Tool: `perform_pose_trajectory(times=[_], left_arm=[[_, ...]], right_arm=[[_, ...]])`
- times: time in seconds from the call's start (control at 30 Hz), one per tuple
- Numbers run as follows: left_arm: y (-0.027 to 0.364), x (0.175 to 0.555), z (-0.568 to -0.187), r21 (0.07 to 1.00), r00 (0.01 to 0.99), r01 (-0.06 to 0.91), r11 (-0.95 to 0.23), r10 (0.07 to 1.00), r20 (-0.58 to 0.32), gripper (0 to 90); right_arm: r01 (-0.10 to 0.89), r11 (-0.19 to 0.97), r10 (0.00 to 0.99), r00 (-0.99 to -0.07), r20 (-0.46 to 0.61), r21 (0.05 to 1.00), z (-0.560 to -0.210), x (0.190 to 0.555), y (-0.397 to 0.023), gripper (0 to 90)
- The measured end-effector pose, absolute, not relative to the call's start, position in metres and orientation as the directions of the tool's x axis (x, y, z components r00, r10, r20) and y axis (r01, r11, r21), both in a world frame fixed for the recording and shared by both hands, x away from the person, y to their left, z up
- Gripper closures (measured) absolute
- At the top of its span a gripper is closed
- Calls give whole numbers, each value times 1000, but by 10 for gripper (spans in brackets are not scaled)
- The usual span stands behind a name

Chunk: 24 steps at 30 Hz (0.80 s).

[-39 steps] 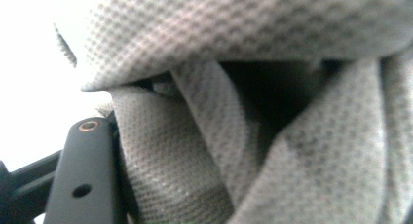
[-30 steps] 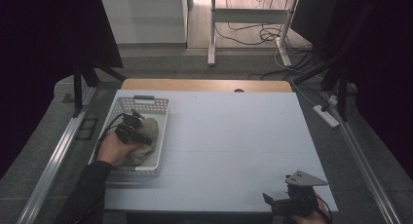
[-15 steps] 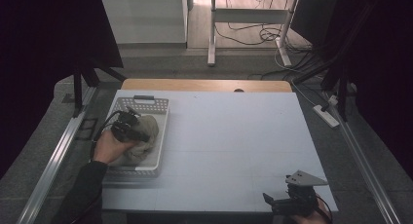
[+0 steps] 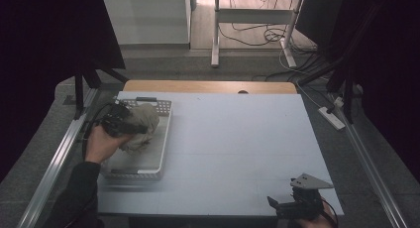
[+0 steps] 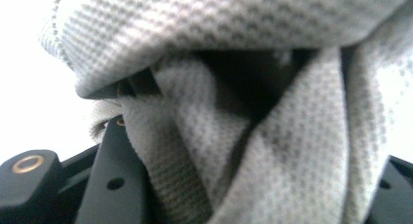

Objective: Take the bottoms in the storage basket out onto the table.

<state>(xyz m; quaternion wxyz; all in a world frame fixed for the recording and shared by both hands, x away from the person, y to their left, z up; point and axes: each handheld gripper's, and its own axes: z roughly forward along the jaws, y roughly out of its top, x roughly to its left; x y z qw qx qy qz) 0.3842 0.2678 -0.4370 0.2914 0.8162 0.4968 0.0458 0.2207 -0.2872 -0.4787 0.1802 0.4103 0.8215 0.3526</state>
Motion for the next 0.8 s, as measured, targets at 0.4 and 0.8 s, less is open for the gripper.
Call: perform_pose_trajectory(times=[0.4,0.8], left_arm=[[259,380,-412,582,537,741,-336,816,-213,524],[233,379,-392,619,593,694,-366,779,-204,523]], right_arm=[[548,414,801,-598,-6,727,-479,221,-287,0],[546,412,801,-599,-4,729,-479,221,-288,0]])
